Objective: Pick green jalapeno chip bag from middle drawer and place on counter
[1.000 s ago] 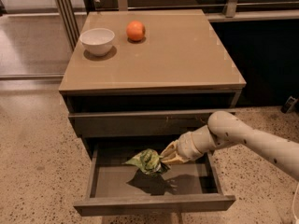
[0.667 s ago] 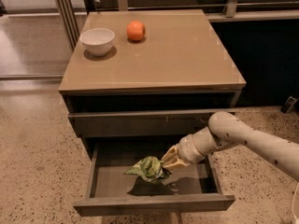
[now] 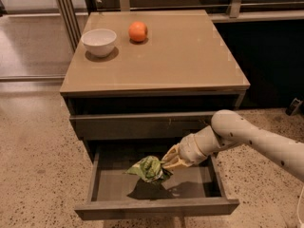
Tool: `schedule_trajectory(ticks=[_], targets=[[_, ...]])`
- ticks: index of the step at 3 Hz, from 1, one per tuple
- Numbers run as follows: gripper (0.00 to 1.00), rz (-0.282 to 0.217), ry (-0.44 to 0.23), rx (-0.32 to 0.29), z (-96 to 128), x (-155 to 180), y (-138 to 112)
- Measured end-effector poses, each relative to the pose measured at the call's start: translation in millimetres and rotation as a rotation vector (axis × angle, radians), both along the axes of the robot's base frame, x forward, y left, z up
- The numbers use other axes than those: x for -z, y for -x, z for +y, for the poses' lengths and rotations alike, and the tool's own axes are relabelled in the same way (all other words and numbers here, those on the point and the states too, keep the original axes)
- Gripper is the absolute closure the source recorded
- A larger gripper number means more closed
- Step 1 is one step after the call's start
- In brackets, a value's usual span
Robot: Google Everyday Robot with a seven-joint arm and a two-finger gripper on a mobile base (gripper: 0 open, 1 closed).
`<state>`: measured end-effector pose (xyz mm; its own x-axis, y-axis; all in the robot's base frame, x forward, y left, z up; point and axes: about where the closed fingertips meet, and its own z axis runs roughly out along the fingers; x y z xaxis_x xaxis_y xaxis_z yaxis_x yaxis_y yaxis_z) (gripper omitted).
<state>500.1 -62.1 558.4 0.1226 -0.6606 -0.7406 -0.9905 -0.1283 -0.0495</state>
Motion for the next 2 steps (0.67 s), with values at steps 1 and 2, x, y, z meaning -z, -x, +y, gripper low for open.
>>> schedule_trajectory(ticks=[1,2], targets=[[1.0,-0.07,-0.011,-0.044,13,-57,16],[1.0,-0.159,0.016,-0.001,14,-135,32]])
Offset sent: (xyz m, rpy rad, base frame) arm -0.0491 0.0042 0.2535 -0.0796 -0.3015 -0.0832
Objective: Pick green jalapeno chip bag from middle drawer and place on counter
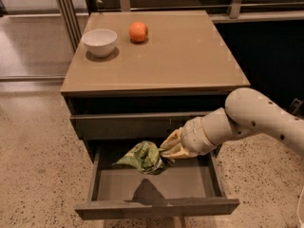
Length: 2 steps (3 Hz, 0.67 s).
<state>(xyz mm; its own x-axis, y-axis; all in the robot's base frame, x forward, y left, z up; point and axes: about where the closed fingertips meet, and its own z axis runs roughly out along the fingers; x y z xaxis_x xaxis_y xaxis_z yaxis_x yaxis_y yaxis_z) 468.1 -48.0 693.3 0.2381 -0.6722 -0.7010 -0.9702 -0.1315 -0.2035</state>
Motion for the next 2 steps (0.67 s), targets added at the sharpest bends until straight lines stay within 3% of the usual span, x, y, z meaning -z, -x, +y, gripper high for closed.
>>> schedule_trajectory(ticks=[1,2], targets=[[1.0,-0.042,0.029,-0.001,-0.3,-20.1,0.4],[1.0,-0.041,0.028,-0.001,-0.2,-19.3,0.5]])
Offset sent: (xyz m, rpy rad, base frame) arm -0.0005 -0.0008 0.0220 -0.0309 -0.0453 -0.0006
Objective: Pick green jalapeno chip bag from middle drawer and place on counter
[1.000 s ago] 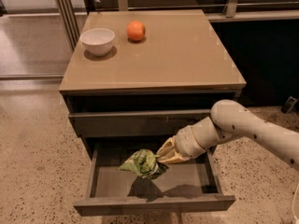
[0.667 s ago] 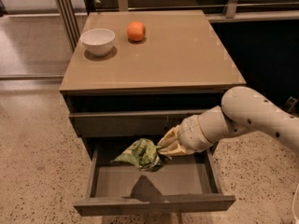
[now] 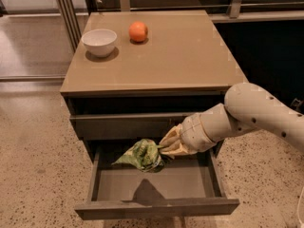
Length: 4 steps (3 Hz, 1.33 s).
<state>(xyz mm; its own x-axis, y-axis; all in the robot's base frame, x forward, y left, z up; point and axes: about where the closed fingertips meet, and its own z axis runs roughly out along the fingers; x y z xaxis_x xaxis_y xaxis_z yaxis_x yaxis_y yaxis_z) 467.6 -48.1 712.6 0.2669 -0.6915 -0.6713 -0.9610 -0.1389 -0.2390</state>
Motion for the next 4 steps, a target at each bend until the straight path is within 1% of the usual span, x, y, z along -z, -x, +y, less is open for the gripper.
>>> schedule_trajectory(ticks=[1,2,3,4], targets=[[1.0,-0.044,0.002,0.083,-8,-15,-8],[1.0,-0.142,0.012,0.219,-26,-66,-32],[1.0,-0.292,0.007,0.346,-40,-144,-60],[1.0,-0.292,0.007,0.345,-40,-144,-60]])
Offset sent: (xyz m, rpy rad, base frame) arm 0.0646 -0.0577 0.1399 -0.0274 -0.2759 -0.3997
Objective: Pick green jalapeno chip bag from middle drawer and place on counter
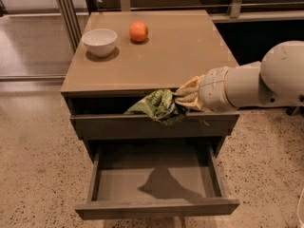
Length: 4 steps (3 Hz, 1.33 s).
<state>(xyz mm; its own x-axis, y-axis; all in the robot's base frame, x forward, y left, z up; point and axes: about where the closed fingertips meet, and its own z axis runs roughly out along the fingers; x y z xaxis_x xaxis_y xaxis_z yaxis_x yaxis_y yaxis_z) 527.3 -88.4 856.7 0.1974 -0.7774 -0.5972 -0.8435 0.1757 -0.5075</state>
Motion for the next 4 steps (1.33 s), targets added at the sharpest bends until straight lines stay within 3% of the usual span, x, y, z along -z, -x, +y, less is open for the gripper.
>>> schedule_trajectory(ticks=[1,3,4], targets=[[1.0,-0.048,0.018,0.025,-1,-10,-2],[1.0,-0.247,0.102,0.119,-2,-99,-31],[1.0,-0.298,0.112,0.159,-11,-122,-53]])
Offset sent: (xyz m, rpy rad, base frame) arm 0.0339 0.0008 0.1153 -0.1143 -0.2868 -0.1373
